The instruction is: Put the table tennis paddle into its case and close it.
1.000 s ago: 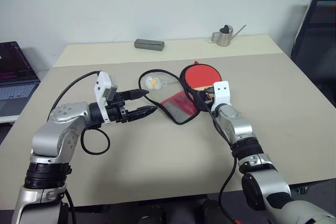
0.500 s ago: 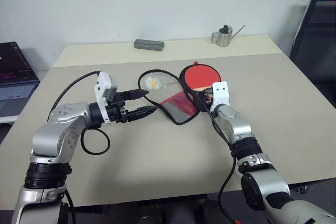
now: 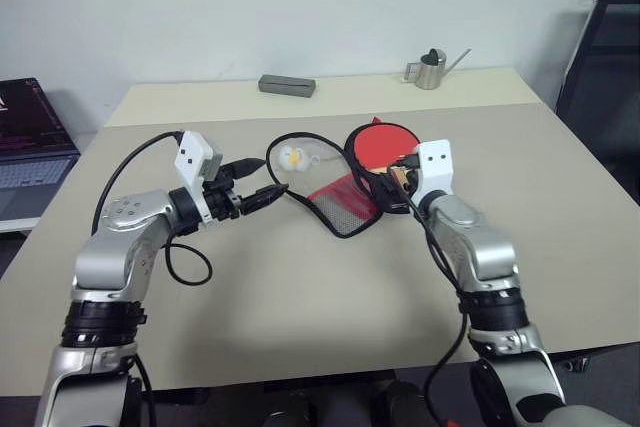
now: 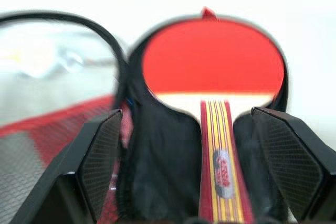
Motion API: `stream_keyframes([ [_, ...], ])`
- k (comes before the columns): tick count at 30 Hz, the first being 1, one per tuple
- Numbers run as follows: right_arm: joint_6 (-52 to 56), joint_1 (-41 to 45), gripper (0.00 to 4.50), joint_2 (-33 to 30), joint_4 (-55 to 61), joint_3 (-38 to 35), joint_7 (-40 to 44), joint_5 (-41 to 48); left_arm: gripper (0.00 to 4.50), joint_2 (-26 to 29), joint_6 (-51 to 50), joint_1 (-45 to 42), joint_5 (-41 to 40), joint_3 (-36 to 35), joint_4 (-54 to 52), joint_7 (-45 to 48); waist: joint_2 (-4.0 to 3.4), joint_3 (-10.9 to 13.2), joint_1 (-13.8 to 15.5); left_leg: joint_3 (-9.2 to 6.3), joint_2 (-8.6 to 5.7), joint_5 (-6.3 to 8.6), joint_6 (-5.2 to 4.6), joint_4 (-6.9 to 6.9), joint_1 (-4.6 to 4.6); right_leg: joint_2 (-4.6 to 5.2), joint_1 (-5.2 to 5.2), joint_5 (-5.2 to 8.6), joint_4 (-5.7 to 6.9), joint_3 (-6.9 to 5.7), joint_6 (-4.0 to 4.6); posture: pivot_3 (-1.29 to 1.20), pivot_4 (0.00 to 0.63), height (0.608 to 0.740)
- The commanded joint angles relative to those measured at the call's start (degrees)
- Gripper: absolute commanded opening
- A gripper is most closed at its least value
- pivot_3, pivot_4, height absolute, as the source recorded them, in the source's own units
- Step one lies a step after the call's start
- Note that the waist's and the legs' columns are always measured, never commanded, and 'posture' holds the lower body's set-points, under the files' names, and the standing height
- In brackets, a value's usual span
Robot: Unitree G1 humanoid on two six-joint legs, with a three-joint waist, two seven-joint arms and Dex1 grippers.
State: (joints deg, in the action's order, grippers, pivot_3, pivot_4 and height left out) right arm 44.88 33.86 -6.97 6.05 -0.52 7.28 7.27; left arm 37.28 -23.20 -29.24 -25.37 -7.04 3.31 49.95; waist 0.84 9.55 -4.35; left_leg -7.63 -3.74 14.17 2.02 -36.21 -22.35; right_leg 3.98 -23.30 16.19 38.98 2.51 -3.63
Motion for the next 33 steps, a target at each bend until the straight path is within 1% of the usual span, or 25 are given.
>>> stream_keyframes([
  [1,3.29,-2.36,4.30,-1.79,7.04,-0.49,3.43,3.18,3.70,-0.65,4.24,-2.09,3.18,-0.85,3.04,-2.94,0.01,-0.01,-0.03,0.02,0.00,0.00,0.00,0.00,0.00,0.00,0.00,0.00,0.00,0.01,0.00,0.00,0.150,0.740],
  [3,3.78,-3.54,4.30,-3.86,8.05,-1.87,5.37,4.36,3.70,-0.85,6.61,-3.00,6.10,-0.07,6.69,-4.80,0.01,-0.01,-0.10,0.03,0.00,0.00,0.00,0.00,0.01,0.00,0.00,-0.01,0.01,0.02,0.01,0.00,0.150,0.740],
  [7,1.50,-4.88,4.30,-9.96,7.88,-4.13,9.77,5.48,3.70,-1.64,10.42,-4.87,10.34,0.93,14.13,-7.56,0.01,0.00,0.10,0.02,-0.03,0.00,0.00,-0.03,0.00,0.01,0.01,-0.02,0.01,0.00,0.03,0.00,0.150,0.740],
  [9,0.70,-4.80,4.30,-11.97,7.30,-5.24,10.83,5.95,3.70,-2.47,13.47,-6.97,13.76,0.78,19.12,-12.84,0.02,0.00,0.38,0.02,-0.05,0.00,-0.01,-0.05,-0.01,0.02,0.01,-0.02,0.00,0.00,0.02,0.00,0.150,0.740],
  [12,0.09,-4.63,4.30,-13.67,6.10,-6.95,10.79,6.22,3.70,-3.25,16.44,-10.46,18.20,1.30,26.91,-19.34,0.04,-0.02,0.60,0.00,-0.02,0.00,-0.01,-0.08,-0.01,0.01,0.01,-0.02,0.01,-0.02,0.02,0.00,0.150,0.740],
  [16,-0.22,-4.52,4.30,-13.77,5.72,-7.69,10.15,6.25,3.70,-5.37,19.59,-14.70,20.40,1.93,35.57,-22.79,0.05,-0.02,0.98,0.02,-0.04,0.00,-0.01,-0.08,-0.02,0.02,0.01,-0.03,0.01,-0.02,0.02,0.00,0.150,0.740],
  [20,-0.49,-4.70,4.30,-13.38,6.05,-7.61,10.34,6.59,3.70,-8.77,21.00,-17.59,21.90,3.92,43.70,-21.44,0.06,-0.03,1.23,-0.02,-0.11,0.00,-0.01,-0.17,-0.10,0.06,0.01,-0.03,0.01,-0.04,0.01,0.00,0.150,0.740],
  [24,-1.81,-4.62,4.30,-13.42,6.77,-7.74,12.54,8.29,3.70,-10.34,22.51,-19.26,22.73,4.57,49.30,-20.28,0.06,-0.03,1.06,-0.04,-0.15,0.00,-0.01,-0.25,-0.15,0.07,0.00,-0.03,0.01,-0.06,0.00,0.00,0.150,0.740],
  [29,-3.80,-6.10,4.30,-17.65,7.64,-6.73,20.39,10.97,3.70,-14.13,25.59,-21.31,21.36,3.70,54.81,-18.13,0.07,-0.03,1.30,-0.13,-0.16,0.00,-0.01,-0.37,-0.25,0.06,-0.01,-0.03,0.03,-0.16,0.00,0.00,0.150,0.740],
  [33,-3.84,-6.77,4.30,-19.29,6.14,-7.99,21.34,11.55,3.70,-16.02,28.08,-23.05,20.55,2.64,57.49,-16.75,0.08,-0.03,1.50,-0.16,-0.23,0.04,-0.06,-0.64,-0.39,0.09,0.00,-0.07,0.03,-0.16,-0.06,0.00,0.150,0.740],
])
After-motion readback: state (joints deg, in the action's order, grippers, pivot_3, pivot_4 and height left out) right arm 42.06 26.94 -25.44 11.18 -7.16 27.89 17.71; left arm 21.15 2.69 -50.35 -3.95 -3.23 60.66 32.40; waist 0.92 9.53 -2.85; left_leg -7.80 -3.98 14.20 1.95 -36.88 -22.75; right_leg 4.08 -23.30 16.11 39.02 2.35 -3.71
